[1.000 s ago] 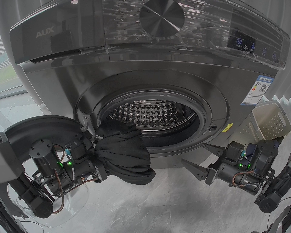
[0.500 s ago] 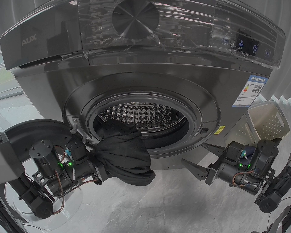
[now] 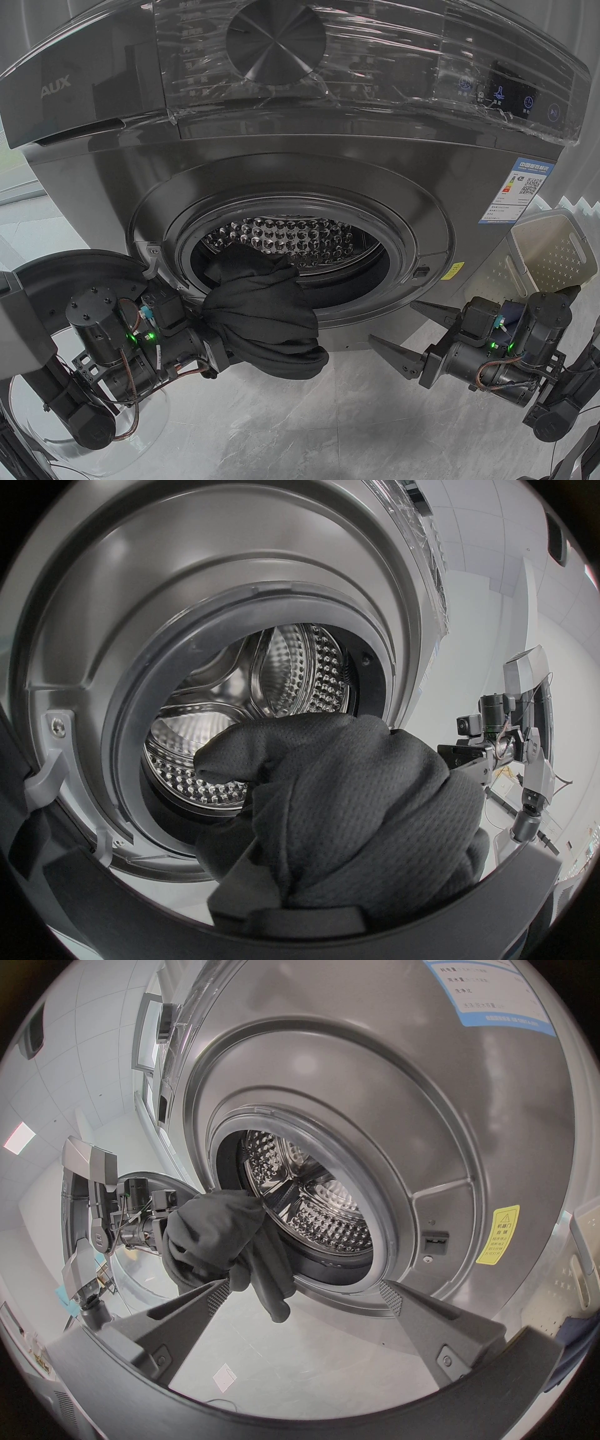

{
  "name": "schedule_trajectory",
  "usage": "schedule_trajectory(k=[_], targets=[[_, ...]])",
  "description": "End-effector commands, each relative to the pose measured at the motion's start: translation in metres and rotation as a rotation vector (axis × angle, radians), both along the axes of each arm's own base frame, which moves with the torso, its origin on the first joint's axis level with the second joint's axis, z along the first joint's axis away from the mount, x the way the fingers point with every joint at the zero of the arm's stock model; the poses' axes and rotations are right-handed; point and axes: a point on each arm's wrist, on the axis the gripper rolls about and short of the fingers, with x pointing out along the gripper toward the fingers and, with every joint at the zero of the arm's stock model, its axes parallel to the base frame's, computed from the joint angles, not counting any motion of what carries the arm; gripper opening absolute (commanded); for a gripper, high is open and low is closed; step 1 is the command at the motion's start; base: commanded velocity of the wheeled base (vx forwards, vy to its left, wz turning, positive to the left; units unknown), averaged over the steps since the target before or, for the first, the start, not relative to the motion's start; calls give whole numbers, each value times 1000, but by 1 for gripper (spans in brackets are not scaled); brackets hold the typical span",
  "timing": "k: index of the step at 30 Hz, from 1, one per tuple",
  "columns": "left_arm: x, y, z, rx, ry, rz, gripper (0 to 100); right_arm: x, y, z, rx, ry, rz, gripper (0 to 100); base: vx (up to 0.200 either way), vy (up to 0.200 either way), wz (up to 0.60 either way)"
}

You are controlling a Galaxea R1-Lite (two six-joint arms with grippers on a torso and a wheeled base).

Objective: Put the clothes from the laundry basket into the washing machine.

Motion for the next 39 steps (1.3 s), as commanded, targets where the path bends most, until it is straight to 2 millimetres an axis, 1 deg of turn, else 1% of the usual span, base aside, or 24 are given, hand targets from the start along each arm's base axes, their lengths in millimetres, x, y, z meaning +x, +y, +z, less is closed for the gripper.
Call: schedule_trajectory(k=[1, 2, 4, 6, 8, 9, 10, 11, 12, 15, 17, 18, 19, 20, 21, 23, 28, 32, 39], targets=[[2, -21, -5, -12, 13, -1, 0, -1, 4, -1, -2, 2, 14, 100, 0, 0, 0], [8, -33, -7, -20, 12, 14, 0, -3, 4, -2, -6, 10, 19, 100, 0, 0, 0], [12, -40, -9, -26, 9, 6, 0, -4, 5, -3, -8, 13, 25, 100, 0, 0, 0], [25, -51, -11, -43, -2, 4, 0, -5, 7, -5, -12, 18, 34, 100, 0, 0, 0], [32, -56, -12, -51, -11, 7, 0, -5, 8, -5, -12, 20, 35, 100, 0, 0, 0], [46, -62, -14, -67, -24, 17, 0, -7, 9, -7, -15, 26, 45, 100, 0, 0, 0], [53, -65, -16, -77, -24, 21, 0, -8, 9, -8, -19, 31, 48, 100, 0, 0, 0], [53, -65, -16, -77, -24, 21, 0, -8, 9, -8, -19, 31, 48, 100, 0, 0, 0], [59, -68, -18, -94, -17, 26, 0, -9, 9, -8, -20, 34, 48, 100, 0, 0, 0], [71, -73, -19, -123, -23, 32, 0, -9, 9, -8, -22, 33, 51, 100, 0, 0, 0], [90, -79, -23, -142, -50, 53, 0, -9, 9, -9, -22, 34, 52, 100, 0, 0, 0], [91, -80, -23, -143, -51, 56, 0, -9, 9, -9, -22, 34, 51, 100, 0, 0, 0], [109, -82, -26, -155, -79, 92, 0, -9, 10, -9, -23, 37, 54, 100, 0, 0, 0], [109, -82, -26, -155, -79, 92, 0, -9, 10, -9, -23, 37, 54, 100, 0, 0, 0], [125, -83, -27, -169, -106, 134, 0, -10, 11, -10, -25, 39, 60, 100, 0, 0, 0], [137, -84, -26, -177, -116, 160, 0, -11, 11, -10, -26, 41, 61, 100, 0, 0, 0], [151, -88, -18, -181, -116, 168, 0, -10, 12, -12, -28, 45, 61, 100, 0, 0, 0], [162, -94, -15, -176, -102, 170, 0, -10, 13, -13, -32, 50, 64, 100, 0, 0, 0], [190, -99, -9, -189, -83, 190, 0, -9, 12, -13, -32, 50, 63, 100, 0, 0, 0]])
